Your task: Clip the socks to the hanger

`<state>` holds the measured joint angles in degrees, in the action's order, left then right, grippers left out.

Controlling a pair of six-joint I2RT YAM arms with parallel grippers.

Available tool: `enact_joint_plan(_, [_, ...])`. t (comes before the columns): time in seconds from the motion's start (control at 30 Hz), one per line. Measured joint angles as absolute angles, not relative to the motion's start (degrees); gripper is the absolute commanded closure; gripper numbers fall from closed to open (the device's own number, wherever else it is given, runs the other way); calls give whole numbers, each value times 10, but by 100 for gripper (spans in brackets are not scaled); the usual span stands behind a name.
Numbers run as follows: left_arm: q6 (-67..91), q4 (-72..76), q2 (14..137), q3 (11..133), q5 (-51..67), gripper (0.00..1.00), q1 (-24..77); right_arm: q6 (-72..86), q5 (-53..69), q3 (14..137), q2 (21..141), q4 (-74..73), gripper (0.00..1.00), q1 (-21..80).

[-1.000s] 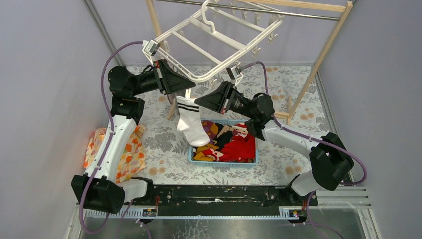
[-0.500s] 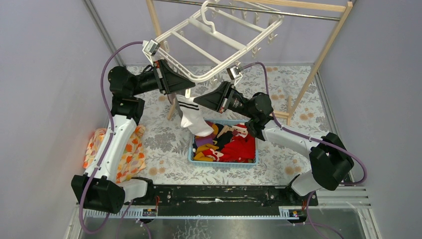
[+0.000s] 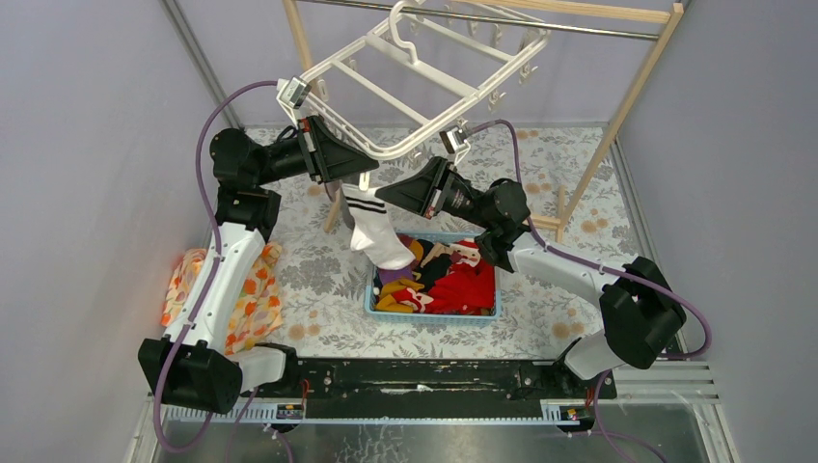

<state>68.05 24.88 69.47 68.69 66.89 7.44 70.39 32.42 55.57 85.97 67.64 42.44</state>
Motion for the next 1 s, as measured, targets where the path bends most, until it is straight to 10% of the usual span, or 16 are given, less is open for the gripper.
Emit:
enact_joint_plan(0.77, [621, 217, 695, 691, 670, 97, 74, 710, 296, 571, 853, 691, 100, 419])
enact_joint_plan(0.9, [596, 197, 694, 698, 669, 84, 74, 709, 293, 571, 851, 693, 100, 418])
enact_joint_plan(1.0, [589, 190, 693, 700, 669, 52, 74, 707, 293, 571, 850, 689, 100, 418])
